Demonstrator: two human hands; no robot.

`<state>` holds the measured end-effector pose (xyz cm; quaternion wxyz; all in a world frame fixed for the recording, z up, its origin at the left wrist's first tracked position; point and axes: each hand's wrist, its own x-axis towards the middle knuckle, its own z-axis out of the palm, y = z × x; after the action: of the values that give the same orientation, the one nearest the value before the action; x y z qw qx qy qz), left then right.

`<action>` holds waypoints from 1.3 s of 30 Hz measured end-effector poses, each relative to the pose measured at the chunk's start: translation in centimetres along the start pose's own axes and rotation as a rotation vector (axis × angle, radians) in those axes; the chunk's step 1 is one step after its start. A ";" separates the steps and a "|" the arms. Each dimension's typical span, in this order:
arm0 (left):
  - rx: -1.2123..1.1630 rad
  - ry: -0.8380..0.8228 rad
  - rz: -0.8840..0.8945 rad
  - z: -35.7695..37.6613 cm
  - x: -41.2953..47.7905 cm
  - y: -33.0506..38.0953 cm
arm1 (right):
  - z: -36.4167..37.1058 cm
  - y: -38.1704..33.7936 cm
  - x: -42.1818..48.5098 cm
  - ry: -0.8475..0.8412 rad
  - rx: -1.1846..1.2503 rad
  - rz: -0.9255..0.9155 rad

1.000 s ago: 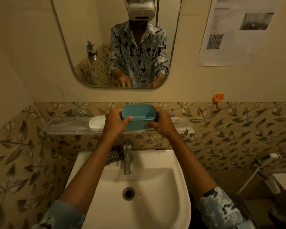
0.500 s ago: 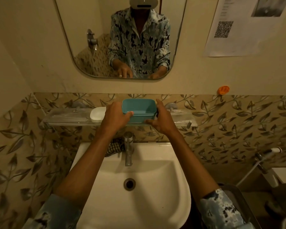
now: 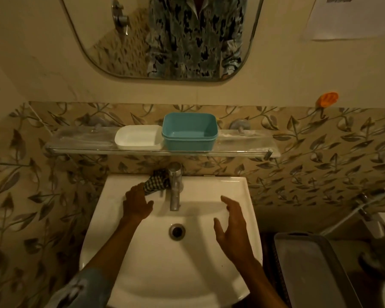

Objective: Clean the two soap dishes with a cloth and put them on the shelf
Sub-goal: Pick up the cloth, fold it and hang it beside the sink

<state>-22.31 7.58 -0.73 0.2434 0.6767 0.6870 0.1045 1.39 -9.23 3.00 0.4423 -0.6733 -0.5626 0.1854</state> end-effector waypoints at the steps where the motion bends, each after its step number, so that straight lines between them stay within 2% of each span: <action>1: 0.001 -0.001 0.010 0.1 0.9 0.4 | 0.3 0.7 -0.9 -0.044 -0.009 0.027; 4: 0.017 -0.015 0.016 0.5 3.6 1.4 | 0.7 2.7 -3.3 -0.137 -0.027 0.079; 8: 0.211 0.010 -0.039 1.5 4.5 1.2 | 0.3 4.1 -5.7 -0.181 -0.030 0.142; 10: 0.151 0.029 -0.035 1.4 3.9 0.9 | -0.2 4.2 -6.2 -0.196 -0.022 0.171; 12: -0.064 0.015 -0.048 0.7 3.2 0.6 | -0.4 3.6 -6.0 -0.206 0.002 0.183; 15: -0.605 -0.101 -0.286 -2.1 0.8 -0.1 | 0.2 1.4 -4.9 -0.218 0.035 0.154; 17: -0.969 -0.256 -0.272 -4.3 -1.2 -0.8 | 1.3 -0.8 -3.9 -0.263 0.075 0.081; 19: -1.083 -0.368 -0.208 -6.9 -3.3 -1.0 | 2.7 -3.3 -2.9 -0.325 0.107 0.008; 24: -1.049 -0.565 -0.081 -11.2 -7.6 0.1 | 4.9 -9.0 -1.0 -0.353 0.206 -0.159; 29: -1.024 -0.722 -0.011 -13.5 -9.9 1.4 | 3.7 -11.4 -1.4 -0.343 0.318 -0.223; 32: -1.085 -0.802 -0.066 -13.6 -11.2 1.6 | 2.2 -12.3 -2.2 -0.244 0.359 -0.193; 36: -1.027 -0.788 -0.048 -11.5 -13.2 1.2 | 0.6 -13.3 -3.8 -0.127 0.428 -0.048; 39: -0.977 -0.812 0.103 -9.5 -15.3 1.1 | -0.6 -13.4 -5.4 -0.030 0.454 0.113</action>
<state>-26.35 -5.64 10.93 0.7595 0.5057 0.3798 0.1525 -7.72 -14.73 12.78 0.5631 -0.5840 -0.4745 0.3415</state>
